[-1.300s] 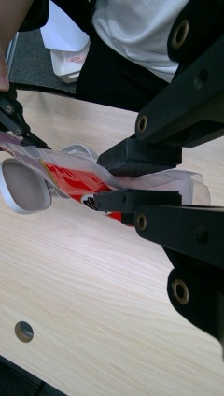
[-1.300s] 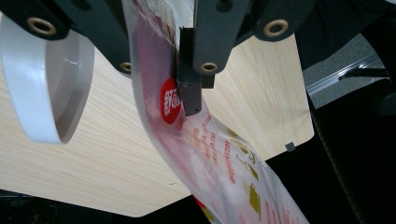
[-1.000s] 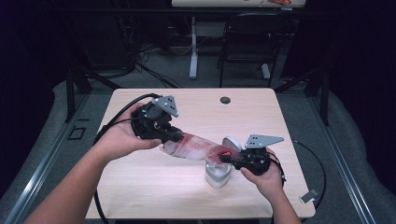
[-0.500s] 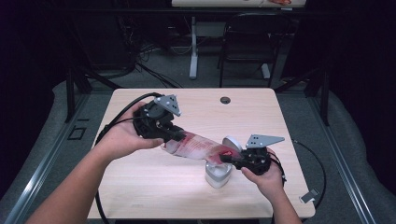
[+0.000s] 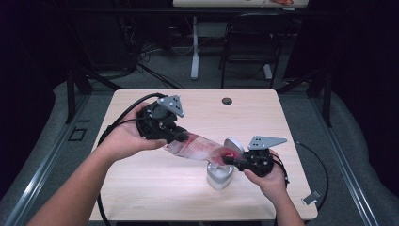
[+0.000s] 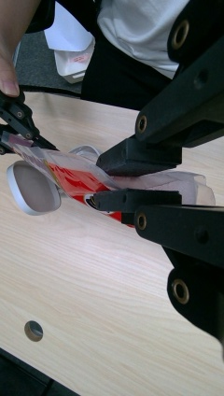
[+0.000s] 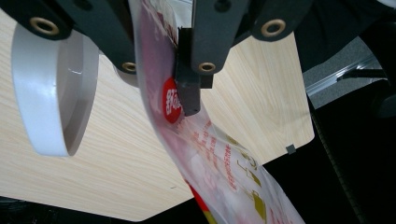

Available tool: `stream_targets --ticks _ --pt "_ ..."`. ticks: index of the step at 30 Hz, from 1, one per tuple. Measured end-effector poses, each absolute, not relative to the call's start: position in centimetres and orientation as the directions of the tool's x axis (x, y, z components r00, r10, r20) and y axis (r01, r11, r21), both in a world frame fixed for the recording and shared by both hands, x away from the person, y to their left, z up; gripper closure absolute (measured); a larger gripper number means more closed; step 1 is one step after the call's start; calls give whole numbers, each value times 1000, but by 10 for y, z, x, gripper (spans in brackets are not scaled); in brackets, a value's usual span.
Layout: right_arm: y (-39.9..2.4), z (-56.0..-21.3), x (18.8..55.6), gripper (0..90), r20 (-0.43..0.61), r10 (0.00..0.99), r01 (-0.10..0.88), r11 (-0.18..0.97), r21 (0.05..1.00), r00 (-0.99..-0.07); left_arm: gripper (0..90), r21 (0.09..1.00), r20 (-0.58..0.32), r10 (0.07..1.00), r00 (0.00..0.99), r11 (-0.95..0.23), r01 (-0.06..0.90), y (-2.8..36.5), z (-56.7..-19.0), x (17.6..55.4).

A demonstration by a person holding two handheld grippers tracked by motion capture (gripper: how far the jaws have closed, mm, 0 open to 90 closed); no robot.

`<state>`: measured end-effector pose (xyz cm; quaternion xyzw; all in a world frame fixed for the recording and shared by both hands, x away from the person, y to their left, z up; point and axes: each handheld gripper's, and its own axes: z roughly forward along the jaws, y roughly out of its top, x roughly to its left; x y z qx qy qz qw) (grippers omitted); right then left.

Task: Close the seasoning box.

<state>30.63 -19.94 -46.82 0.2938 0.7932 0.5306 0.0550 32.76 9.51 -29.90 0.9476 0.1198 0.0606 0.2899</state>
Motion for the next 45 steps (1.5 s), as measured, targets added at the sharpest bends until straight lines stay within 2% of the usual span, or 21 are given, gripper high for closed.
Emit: stream_targets --ticks 33,45 --pt "-206 -461 297 890 206 515 398 295 869 -832 816 563 50 247 968 -807 177 90 -296 327" --pt "-202 -463 300 891 182 544 381 279 882 -819 817 562 54 252 966 -808 180 92 -296 326"
